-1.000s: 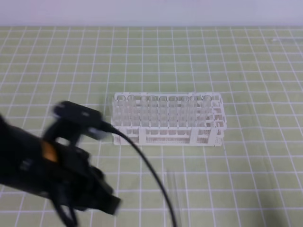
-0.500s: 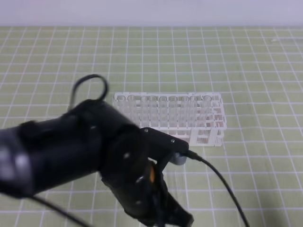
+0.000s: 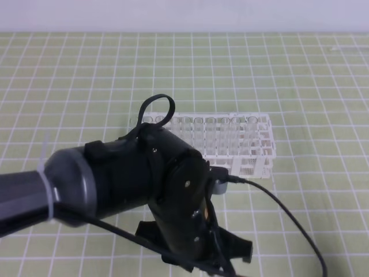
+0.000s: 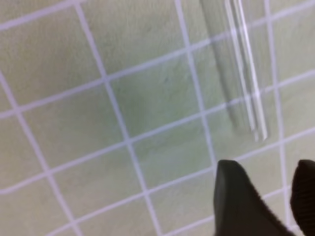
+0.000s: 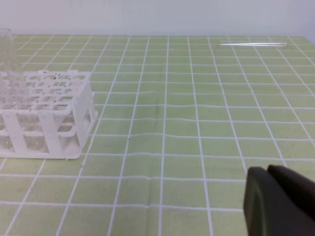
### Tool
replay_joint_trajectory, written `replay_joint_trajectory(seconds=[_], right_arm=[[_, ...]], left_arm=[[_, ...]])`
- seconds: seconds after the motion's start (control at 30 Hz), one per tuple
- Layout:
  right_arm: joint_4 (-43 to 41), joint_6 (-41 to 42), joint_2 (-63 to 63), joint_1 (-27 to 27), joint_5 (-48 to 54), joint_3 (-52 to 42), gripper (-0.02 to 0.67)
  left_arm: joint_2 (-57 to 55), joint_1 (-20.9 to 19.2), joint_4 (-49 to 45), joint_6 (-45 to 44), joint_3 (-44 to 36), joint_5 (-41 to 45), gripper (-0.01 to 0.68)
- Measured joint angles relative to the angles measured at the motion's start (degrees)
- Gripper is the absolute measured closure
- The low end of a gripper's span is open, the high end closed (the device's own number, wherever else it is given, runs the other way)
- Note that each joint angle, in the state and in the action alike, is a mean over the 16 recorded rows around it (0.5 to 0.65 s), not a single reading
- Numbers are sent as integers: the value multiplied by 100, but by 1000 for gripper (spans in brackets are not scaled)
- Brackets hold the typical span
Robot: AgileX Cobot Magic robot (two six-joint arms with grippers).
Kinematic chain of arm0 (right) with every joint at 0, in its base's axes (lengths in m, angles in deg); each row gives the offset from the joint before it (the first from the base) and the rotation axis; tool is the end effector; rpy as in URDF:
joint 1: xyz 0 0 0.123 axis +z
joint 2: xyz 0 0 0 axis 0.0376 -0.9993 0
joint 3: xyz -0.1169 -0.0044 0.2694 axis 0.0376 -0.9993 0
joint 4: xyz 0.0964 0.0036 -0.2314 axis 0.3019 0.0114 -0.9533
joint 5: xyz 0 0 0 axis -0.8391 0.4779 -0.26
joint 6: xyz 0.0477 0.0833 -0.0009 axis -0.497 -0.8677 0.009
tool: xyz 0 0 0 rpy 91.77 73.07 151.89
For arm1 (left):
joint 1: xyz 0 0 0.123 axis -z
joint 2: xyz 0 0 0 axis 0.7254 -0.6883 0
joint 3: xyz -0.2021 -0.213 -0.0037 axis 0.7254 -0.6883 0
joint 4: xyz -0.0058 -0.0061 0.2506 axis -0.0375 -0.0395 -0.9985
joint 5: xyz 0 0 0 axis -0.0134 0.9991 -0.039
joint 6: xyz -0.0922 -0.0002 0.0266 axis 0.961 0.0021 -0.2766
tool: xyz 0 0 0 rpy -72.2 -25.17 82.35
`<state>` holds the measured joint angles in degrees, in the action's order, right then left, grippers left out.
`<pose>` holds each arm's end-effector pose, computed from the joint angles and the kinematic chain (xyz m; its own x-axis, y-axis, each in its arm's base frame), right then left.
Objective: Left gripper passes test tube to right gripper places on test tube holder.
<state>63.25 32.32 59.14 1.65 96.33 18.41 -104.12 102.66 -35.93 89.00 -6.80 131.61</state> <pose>0.0495 0.0051 0.1870 -0.1927 0.0462 -0.9802 -0.0733 0.9954 0.0613 0.1686 -0.2758 0.2337 -0.9161 0.3926 -0.0817 0.4008 0.8896 -0.2191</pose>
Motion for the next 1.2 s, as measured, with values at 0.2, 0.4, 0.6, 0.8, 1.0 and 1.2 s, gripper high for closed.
replay_joint_trajectory(seconds=[0.2,0.4,0.6,0.8,1.0,1.2], right_arm=[[0,0,0,0,0,0,666],[0,0,0,0,0,0,666],[0,0,0,0,0,0,666],[0,0,0,0,0,0,666],[0,0,0,0,0,0,666],[0,0,0,0,0,0,666]], left_arm=[[-84,19,49,392,3,-325,371],[-261,39,112,547,4,-513,345],[-523,76,223,472,17,-517,343],[-811,119,308,364,122,-498,342],[-1072,160,326,293,279,-452,343],[-1269,168,324,273,404,-332,345]])
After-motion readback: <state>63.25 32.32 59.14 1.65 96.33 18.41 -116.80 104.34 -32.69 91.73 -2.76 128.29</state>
